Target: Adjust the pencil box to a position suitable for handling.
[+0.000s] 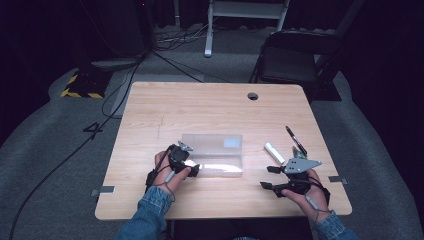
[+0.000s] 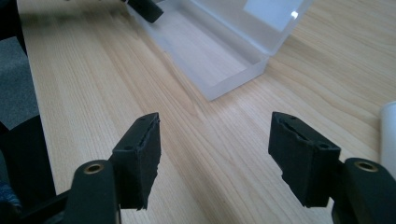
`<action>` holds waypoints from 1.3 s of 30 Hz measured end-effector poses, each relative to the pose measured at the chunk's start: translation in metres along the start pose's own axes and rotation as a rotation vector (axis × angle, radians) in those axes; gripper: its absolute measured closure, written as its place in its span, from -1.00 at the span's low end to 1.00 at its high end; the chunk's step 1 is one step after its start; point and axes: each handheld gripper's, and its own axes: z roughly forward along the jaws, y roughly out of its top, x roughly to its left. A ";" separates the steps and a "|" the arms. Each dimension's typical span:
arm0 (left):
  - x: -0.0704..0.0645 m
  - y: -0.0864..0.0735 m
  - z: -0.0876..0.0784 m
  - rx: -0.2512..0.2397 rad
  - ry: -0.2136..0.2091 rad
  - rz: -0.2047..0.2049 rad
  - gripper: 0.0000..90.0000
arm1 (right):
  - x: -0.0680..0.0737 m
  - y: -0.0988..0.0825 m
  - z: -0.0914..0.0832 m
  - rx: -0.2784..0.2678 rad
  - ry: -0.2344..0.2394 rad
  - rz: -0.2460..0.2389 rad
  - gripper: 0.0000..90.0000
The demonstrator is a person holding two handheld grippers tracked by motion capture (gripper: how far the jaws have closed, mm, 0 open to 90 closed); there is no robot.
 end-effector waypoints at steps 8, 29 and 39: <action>-0.022 -0.013 -0.008 -0.001 -0.030 0.036 -0.55 | -0.014 0.000 -0.018 -0.004 -0.060 0.048 -0.19; -0.060 -0.023 -0.014 -0.005 -0.102 0.123 -0.58 | -0.022 -0.006 -0.026 0.006 -0.105 0.074 -0.19; -0.056 -0.018 -0.031 -0.083 -0.109 0.106 -0.56 | -0.027 -0.010 -0.026 0.015 -0.118 0.089 -0.19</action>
